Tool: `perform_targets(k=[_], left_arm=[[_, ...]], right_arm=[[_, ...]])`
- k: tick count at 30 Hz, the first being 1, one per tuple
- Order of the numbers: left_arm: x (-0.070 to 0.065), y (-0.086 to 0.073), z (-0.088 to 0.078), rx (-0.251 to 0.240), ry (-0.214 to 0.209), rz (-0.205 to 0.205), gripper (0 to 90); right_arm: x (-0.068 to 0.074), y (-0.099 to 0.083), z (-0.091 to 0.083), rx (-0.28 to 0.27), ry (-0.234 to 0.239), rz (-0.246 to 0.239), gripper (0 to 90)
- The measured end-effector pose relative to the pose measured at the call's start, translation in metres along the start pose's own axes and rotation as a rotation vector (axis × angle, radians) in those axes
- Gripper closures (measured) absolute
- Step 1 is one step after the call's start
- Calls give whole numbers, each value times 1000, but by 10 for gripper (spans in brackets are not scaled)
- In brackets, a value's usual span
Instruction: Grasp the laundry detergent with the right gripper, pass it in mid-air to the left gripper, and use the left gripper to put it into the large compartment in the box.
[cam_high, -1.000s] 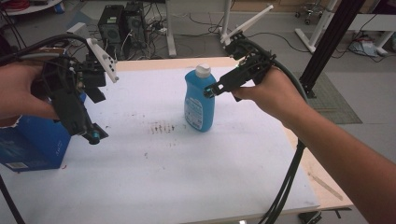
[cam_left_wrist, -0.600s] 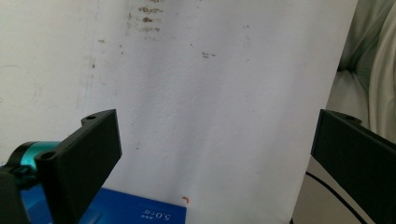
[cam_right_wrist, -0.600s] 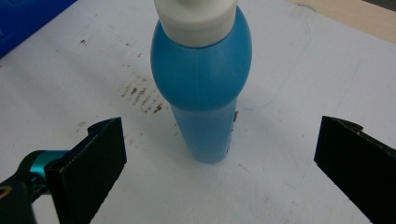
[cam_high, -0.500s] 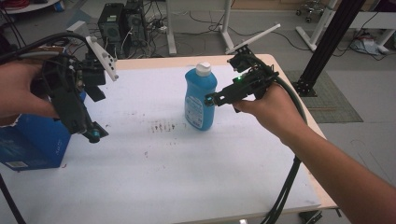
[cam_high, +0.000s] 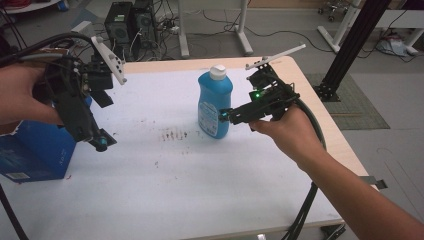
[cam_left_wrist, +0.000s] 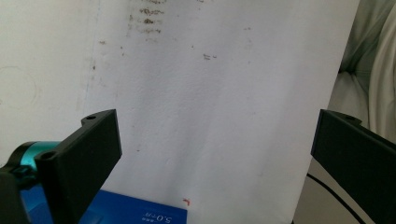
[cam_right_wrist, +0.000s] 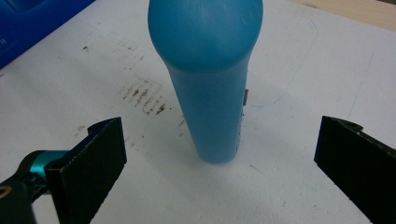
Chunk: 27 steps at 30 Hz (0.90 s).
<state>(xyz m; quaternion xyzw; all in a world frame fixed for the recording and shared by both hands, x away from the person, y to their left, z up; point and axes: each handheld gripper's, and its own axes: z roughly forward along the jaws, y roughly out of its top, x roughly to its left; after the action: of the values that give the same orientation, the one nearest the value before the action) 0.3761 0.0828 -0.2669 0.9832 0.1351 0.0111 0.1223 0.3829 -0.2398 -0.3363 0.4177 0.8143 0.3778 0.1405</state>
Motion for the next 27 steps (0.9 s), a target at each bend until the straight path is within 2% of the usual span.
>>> perform_targets(k=[18,27], left_arm=[[2,-2,1,-2,2,-7,17],[4,-1,1,1,-1,-8,17]], right_arm=[[0,-9,18,-39,4,25,14],[1,-9,33,-86,18,30,15]])
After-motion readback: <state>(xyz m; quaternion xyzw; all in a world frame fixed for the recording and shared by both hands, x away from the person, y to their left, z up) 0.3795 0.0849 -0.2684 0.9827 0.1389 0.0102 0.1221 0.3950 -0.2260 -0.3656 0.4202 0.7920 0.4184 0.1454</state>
